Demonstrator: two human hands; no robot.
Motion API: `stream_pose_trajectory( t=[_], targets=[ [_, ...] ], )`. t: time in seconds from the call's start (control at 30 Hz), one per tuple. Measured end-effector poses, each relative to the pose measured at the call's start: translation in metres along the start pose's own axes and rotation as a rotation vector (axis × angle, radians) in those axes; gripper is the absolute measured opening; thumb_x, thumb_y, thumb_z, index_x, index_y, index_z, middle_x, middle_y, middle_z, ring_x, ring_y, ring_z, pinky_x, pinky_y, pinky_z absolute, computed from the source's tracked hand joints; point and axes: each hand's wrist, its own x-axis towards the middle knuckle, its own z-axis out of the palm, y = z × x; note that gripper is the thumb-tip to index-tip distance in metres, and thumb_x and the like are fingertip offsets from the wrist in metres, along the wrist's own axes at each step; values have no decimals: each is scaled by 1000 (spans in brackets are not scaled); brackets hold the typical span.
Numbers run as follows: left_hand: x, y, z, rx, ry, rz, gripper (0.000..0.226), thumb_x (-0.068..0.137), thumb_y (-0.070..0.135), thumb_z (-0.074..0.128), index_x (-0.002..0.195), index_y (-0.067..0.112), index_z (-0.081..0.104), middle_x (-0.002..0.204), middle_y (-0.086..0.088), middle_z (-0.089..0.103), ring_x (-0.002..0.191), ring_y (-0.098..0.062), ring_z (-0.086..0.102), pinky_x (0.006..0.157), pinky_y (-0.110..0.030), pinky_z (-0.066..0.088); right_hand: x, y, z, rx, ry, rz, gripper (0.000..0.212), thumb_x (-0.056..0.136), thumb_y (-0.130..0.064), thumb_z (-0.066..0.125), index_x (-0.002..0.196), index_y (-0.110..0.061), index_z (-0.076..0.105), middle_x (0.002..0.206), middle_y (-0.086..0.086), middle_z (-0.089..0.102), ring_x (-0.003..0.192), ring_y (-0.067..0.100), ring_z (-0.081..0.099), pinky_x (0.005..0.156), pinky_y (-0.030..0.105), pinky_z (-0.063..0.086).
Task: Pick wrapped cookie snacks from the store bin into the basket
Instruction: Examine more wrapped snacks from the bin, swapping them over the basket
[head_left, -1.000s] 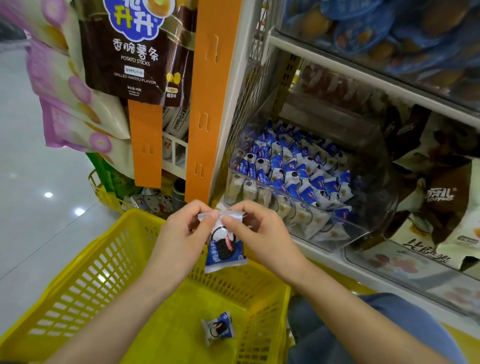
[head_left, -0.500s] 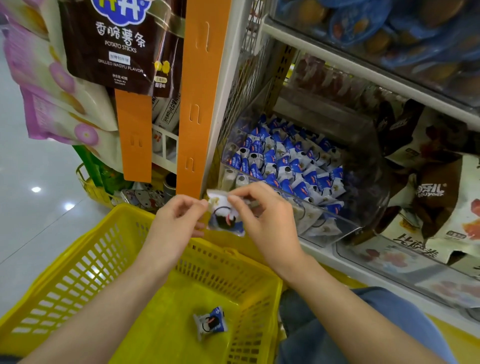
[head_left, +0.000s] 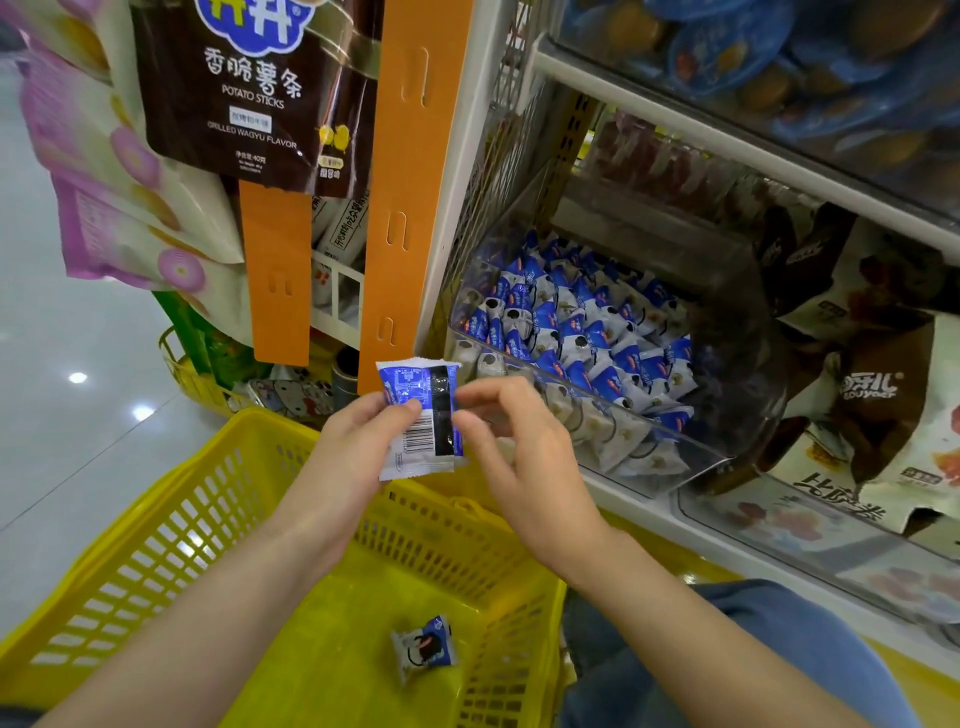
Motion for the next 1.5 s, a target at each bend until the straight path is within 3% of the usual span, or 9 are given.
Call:
stream_pose_trajectory(
  t=[0.17,0.33,0.53,0.8,0.93,1.03,1.13,1.3,1.5],
  targets=[
    [-1,-2,3,28,-45,-1,31,91,19,50,81,38,73,87,-1,74,87,-19,70,95,-48,47,7,0,0,435,-55,404,17,94,-16,50,110,-16,54,105,-1,64,91,4,64,74,20,54],
    [1,-7,2,275,8,231,24,92,17,53,94,41,54,95,8,64,78,10,60,65,-6,43,8,-3,-2,622,-50,446,13,90,-6,56,101,-13,56,94,3,64,76,7,65,61,22,56],
    [-3,-17,4,567,13,417,36,84,26,65,113,31,45,105,24,53,95,15,52,72,2,38,3,0,5,505,0,400,11,87,-9,61,90,-17,55,88,2,65,77,12,64,59,24,56],
    [-2,-16,-2,628,-78,443,36,91,23,54,127,27,48,111,12,64,99,4,61,84,-17,51,2,3,4,393,2,317,11,86,-10,62,96,-14,58,91,3,67,85,16,64,67,29,58],
    [-1,-14,-5,660,-47,482,31,96,15,45,126,23,51,105,20,62,96,9,59,76,-9,47,3,2,3,339,-7,276,15,86,-12,63,91,-25,57,86,-8,65,78,2,62,61,18,54],
    [-1,-14,-5,662,-32,501,29,97,14,43,121,27,53,92,26,61,85,1,61,67,-20,51,4,2,3,312,-13,265,15,86,-15,64,93,-26,58,83,-12,64,77,0,62,61,18,54],
    [2,-14,-2,489,-12,384,24,98,16,42,109,28,58,93,10,69,82,-15,66,68,-34,57,6,3,2,301,-34,265,17,89,-16,59,103,-26,60,97,-7,66,88,4,61,77,26,55],
    [0,-5,2,-100,-228,47,32,90,41,44,110,26,65,107,0,71,102,-16,65,83,-32,53,5,0,-1,343,-143,229,40,94,-13,50,131,-28,47,126,-6,50,118,-2,47,102,19,39],
    [-1,-1,8,-173,-240,-19,32,92,21,49,123,14,57,106,-7,71,100,-19,67,83,-33,56,1,-4,-7,330,-116,251,79,78,-14,72,142,-25,28,139,-8,42,119,3,51,98,24,47]
  ],
)
